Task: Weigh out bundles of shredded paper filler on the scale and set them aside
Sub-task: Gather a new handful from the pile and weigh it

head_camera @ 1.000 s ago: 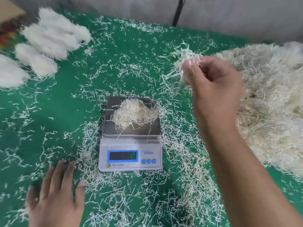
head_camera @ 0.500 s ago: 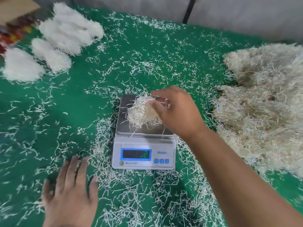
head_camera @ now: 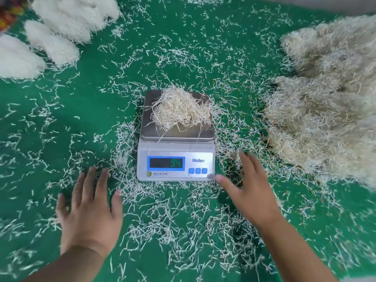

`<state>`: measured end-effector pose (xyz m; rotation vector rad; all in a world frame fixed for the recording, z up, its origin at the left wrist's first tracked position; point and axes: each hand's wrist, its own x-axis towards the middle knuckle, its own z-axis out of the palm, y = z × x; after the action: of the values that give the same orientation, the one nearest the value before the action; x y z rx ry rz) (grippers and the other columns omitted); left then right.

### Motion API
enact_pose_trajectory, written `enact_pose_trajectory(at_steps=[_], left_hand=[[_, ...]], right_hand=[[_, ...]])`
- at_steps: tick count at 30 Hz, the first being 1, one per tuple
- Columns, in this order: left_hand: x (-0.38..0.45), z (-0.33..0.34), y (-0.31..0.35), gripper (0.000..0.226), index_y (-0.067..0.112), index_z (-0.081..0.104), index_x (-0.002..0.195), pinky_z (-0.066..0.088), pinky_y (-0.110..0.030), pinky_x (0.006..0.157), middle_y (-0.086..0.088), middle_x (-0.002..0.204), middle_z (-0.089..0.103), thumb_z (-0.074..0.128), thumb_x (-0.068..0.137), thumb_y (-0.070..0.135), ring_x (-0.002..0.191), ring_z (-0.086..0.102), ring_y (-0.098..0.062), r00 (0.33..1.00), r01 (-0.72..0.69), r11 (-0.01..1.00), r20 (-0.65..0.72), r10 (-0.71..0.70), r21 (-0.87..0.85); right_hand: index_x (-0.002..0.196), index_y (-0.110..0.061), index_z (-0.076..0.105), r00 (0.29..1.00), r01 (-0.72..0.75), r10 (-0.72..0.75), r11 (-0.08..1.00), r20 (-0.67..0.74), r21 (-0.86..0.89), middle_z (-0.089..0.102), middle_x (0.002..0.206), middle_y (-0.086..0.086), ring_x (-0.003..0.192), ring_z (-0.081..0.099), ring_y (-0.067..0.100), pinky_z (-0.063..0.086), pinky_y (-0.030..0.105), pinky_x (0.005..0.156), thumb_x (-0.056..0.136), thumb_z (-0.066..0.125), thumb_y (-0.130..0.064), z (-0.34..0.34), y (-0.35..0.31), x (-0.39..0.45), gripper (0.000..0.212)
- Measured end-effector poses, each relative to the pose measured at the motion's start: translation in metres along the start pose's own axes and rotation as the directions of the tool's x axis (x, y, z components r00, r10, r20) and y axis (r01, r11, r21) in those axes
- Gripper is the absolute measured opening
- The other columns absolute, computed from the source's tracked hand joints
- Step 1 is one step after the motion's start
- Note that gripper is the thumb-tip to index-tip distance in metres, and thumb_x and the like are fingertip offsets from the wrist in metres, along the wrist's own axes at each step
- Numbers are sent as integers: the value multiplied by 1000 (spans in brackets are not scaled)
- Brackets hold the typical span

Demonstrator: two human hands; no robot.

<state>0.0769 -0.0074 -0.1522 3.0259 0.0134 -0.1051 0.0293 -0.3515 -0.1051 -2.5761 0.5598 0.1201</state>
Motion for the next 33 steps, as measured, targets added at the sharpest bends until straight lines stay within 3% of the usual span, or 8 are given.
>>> enact_pose_trajectory(at_steps=[3, 9, 14, 18, 21, 24, 29, 33], left_hand=[[1, 1, 1, 69, 26, 19, 162, 15, -64, 124, 3, 171, 14, 5, 104, 59, 158, 14, -22, 1000, 4, 1000, -1, -4, 4], [1, 3, -1, 67, 26, 18, 163, 16, -64, 123, 3, 171, 13, 6, 105, 58, 158, 14, -22, 1000, 3, 1000, -2, -3, -3], [1, 3, -1, 67, 26, 19, 163, 16, -64, 123, 3, 171, 13, 6, 105, 59, 158, 14, -23, 1000, 6, 1000, 4, -6, -10], [0, 2, 0, 68, 27, 18, 163, 14, -63, 124, 4, 171, 12, 5, 104, 59, 158, 12, -21, 1000, 2, 1000, 2, -2, -28], [1, 3, -1, 68, 27, 21, 162, 12, -62, 124, 4, 171, 14, 7, 104, 59, 158, 12, -19, 1000, 5, 999, -6, -5, -52], [1, 5, -2, 67, 28, 25, 161, 16, -63, 122, 4, 170, 19, 10, 104, 60, 157, 17, -20, 1000, -4, 1000, -30, 3, -31], [6, 13, -7, 69, 32, 26, 160, 18, -67, 120, 2, 169, 24, 15, 100, 64, 156, 18, -21, 994, -9, 1000, -110, 7, -18], [5, 22, -7, 69, 17, 40, 148, 33, -78, 106, -27, 153, 46, 24, 99, 63, 145, 37, -50, 973, -52, 996, -227, 35, -70]], right_hand=[[168, -33, 13, 988, 147, -142, 984, 62, -96, 1, 175, -14, 162, -4, 13, 11, 45, 130, 75, 34, -104, 21, 15, -10, 119], [157, -23, 41, 948, 311, -317, 942, -35, -131, 47, 154, -8, 144, 39, 10, 31, 37, 125, 89, 58, -81, 43, 0, -33, 91], [118, -17, 73, 932, 311, -316, 949, -176, -60, 65, 107, -5, 95, 60, 13, 58, 35, 85, 99, 74, -22, 48, -6, -45, 20], [98, -15, 76, 954, 260, -248, 964, -169, 52, 66, 88, -9, 72, 62, 6, 59, 26, 63, 98, 69, 0, 39, -5, -45, 17], [100, -22, 74, 955, 122, -22, 938, -295, 324, 68, 77, -11, 60, 64, 5, 50, 11, 51, 98, 69, -6, 4, -5, -32, 17], [97, -34, 73, 885, 125, 148, 838, -441, 532, 71, 78, -6, 56, 59, 13, 50, 22, 46, 100, 70, -24, -44, -20, -7, 11], [95, -32, 75, 810, 386, 45, 709, -585, 590, 74, 85, -3, 68, 63, 20, 56, 32, 58, 100, 72, -23, -101, -88, 34, 11], [92, -29, 74, 781, 540, -115, 616, -614, 573, 74, 83, -5, 64, 59, 6, 52, 21, 56, 99, 72, -14, -119, -142, 63, 16]])
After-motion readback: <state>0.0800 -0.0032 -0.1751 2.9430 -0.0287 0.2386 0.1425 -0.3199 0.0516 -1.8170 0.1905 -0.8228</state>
